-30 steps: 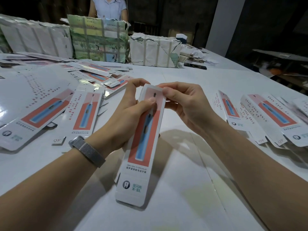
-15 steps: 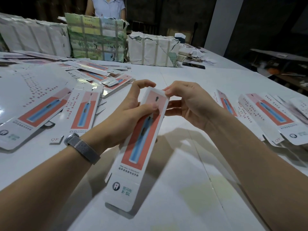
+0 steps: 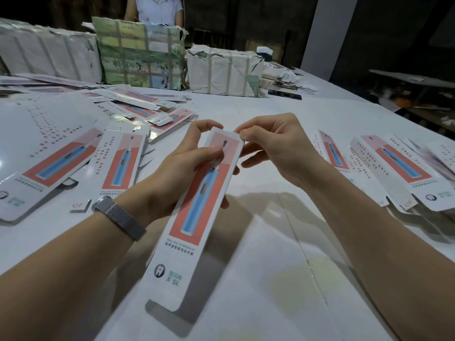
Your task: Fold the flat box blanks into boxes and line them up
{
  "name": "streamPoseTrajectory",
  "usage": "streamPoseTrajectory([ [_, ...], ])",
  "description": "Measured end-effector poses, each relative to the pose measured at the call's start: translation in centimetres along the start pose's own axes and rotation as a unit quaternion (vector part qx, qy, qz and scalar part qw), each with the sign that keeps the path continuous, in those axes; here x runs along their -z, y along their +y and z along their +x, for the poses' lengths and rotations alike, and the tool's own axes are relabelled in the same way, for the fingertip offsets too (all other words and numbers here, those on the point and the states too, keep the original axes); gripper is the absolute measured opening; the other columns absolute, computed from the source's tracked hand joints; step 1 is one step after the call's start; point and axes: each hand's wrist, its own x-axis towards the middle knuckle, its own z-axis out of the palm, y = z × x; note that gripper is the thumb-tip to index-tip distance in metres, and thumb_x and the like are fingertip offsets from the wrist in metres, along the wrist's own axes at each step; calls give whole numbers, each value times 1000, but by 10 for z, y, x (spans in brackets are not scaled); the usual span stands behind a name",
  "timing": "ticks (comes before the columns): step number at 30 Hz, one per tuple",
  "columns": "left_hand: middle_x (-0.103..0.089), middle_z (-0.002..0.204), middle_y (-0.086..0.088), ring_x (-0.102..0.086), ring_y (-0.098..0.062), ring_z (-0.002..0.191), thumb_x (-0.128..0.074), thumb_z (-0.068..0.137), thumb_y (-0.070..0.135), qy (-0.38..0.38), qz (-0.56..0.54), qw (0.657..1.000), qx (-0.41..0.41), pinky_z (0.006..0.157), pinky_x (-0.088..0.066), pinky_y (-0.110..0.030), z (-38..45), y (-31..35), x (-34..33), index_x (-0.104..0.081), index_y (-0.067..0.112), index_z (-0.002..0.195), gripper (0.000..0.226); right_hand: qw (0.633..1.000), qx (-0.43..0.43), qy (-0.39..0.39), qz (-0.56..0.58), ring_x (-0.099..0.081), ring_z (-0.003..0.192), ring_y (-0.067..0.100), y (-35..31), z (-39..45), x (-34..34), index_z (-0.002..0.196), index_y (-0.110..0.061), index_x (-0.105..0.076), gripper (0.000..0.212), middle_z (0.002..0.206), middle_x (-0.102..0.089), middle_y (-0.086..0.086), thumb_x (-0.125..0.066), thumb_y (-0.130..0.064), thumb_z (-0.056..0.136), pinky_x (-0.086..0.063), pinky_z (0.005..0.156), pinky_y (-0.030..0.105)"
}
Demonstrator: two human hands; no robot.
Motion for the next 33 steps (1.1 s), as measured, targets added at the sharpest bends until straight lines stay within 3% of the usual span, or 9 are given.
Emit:
streamPoseTrajectory([
  [3,-71,97,-18,-71,-27,60,-58,96,31,-1,2,1000,-6,52,-58,-35,-1,1,0,-46,44,114,25,999,-22,-14,40,-71,74,33,0,1,1,77,-7,-73,23,83,-72,22,-57,1,92,-59,59,35],
  [9,-67,100,-21,-72,-27,60,-58,89,28,-10,12,1000,-19,51,-57,-34,-1,2,-1,-44,42,114,32,991,-75,-15,112,-67,65,32,0,3,0,65,-6,-72,26,74,-71,14,-61,5,87,-59,62,37],
  [14,-67,100,-19,-72,-25,65,-55,87,27,-15,4,999,-35,53,-58,-37,-1,1,1,-45,40,114,32,998,-27,-20,55,-70,75,38,0,1,5,68,-12,-74,26,86,-72,27,-65,-1,89,-61,63,37],
  [18,-69,102,-16,-74,-30,78,-56,88,33,9,16,999,-35,56,-59,-41,1,-2,4,-46,43,116,32,1000,8,-19,19,-73,83,37,1,-1,4,84,-7,-73,13,90,-74,23,-64,-7,93,-63,66,41],
  [22,-70,99,-8,-74,-31,85,-56,90,34,10,17,999,-42,56,-59,-40,2,-4,6,-47,42,117,29,1000,20,-21,1,-74,84,33,3,-2,3,86,-8,-73,13,91,-74,22,-63,-10,94,-62,67,42],
  [28,-66,94,-21,-71,-29,66,-55,91,33,21,14,998,-53,54,-59,-40,4,-6,4,-47,43,107,21,1000,16,14,11,-73,81,34,4,-3,-5,87,0,-73,14,89,-71,27,-64,-9,94,-62,65,41],
  [31,-68,87,-7,-67,-29,72,-54,93,33,62,15,994,-90,64,-62,-52,8,-8,-3,-44,43,107,20,996,30,81,-28,-72,83,31,3,-3,-19,94,-6,-74,8,90,-73,15,-70,-12,91,-61,70,44],
  [33,-71,91,2,-69,-23,76,-52,93,32,87,7,989,-123,72,-62,-50,12,-7,-6,-41,43,112,25,984,63,91,-139,-66,86,16,2,-3,-24,114,-18,-72,28,102,-67,-3,-74,-27,88,-56,76,29],
])
